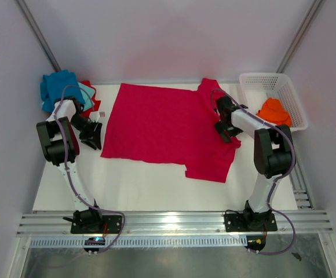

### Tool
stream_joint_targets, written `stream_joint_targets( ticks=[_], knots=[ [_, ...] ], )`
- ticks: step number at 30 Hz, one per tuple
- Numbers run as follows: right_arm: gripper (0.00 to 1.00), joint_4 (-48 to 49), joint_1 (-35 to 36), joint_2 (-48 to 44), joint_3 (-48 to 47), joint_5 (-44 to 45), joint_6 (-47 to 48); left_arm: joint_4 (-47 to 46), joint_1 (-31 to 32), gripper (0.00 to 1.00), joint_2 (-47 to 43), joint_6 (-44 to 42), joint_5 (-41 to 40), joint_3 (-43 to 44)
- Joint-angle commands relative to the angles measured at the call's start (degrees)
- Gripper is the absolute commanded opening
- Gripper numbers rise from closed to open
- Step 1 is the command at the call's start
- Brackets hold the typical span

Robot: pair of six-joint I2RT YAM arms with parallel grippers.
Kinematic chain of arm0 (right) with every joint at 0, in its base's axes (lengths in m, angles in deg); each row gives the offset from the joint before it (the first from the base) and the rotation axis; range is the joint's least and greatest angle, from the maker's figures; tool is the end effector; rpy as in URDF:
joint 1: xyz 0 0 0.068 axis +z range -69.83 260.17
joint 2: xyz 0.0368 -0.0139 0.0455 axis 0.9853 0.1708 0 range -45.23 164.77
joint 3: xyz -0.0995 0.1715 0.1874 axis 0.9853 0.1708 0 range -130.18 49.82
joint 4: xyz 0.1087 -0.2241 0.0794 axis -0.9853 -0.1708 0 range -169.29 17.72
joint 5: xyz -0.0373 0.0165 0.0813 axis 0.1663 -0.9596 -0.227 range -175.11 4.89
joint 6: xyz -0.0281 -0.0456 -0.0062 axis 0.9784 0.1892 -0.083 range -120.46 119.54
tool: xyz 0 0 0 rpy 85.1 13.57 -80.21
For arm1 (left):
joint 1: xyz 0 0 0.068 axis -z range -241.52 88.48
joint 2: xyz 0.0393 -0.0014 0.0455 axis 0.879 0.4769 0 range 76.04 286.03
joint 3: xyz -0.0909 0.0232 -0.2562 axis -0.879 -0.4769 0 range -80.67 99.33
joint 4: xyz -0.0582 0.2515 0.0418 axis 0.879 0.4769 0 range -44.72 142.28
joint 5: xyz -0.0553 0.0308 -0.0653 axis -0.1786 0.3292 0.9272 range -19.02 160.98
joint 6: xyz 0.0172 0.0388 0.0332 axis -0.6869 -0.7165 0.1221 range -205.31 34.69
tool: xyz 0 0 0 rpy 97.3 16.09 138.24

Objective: Fold and stack the t-shirts
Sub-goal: Flatten the tshirt out

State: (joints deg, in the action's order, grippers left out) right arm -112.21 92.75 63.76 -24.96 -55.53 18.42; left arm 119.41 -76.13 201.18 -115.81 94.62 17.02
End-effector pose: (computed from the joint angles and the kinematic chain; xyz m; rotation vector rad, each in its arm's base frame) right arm 0.3658 0.0637 0.1740 -0.6597 2.7223 -0.7593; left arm 0.3866 0.0860 0.1652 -0.3555 -3.0141 0.7044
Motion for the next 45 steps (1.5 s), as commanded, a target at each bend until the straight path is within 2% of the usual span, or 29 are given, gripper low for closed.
stream_joint_targets(
  ticks=[1, 6, 9, 11, 14, 18, 22, 29, 32, 37, 40, 45],
  knots=[
    [0.99, 2.8, 0.3, -6.2, -1.4, -5.1, 1.4, 1.1, -0.2, 0.39, -1.4, -0.4, 3.1, 0.8],
    [0.99, 3.7, 0.3, -11.2, 2.6, -9.4, 2.7, 1.6, -0.1, 0.39, -2.4, 0.4, 4.5, 1.3],
    [0.99, 1.3, 0.3, -12.7, 2.1, -16.6, 4.2, 2.3, -0.1, 0.38, -2.4, 0.2, 4.5, 1.8],
    [0.99, -3.1, 0.5, -13.4, 1.0, -27.2, 5.2, 2.9, 0.0, 0.36, -2.7, -0.4, 4.2, 2.1],
    [0.99, -5.9, 0.7, -15.5, 3.6, -36.3, 7.4, 3.4, 1.5, 0.36, -4.4, -2.4, 2.7, 1.5],
    [0.99, -6.8, 0.9, -18.9, 9.1, -39.9, 10.2, 2.5, 5.0, 0.35, -6.6, -5.6, -0.7, -1.9],
    [0.99, -8.2, 0.9, -21.4, 13.2, -42.1, 11.9, 0.4, 8.1, 0.35, -8.9, -6.2, -0.1, -4.1],
    [0.99, -8.9, 0.8, -24.5, 17.8, -42.4, 13.9, -1.5, 8.4, 0.34, -9.6, -4.2, -0.5, -5.1],
    [1.00, -8.3, 0.5, -25.4, 18.5, -42.0, 12.6, -1.9, 8.3, 0.34, -9.0, -2.0, 2.3, -4.5],
    [0.99, -6.0, -4.1, -28.6, 21.2, -41.4, 8.1, -2.8, 6.3, 0.37, -7.4, 2.0, 6.8, -2.4],
    [0.99, -5.1, -8.2, -32.0, 23.8, -44.5, 6.4, -2.6, 4.3, 0.38, -6.0, 4.2, 9.3, -0.3],
    [0.99, -7.4, -10.0, -37.8, 25.6, -43.7, 11.0, -0.7, 3.7, 0.40, -4.6, 5.1, 9.3, 2.2]
  ],
)
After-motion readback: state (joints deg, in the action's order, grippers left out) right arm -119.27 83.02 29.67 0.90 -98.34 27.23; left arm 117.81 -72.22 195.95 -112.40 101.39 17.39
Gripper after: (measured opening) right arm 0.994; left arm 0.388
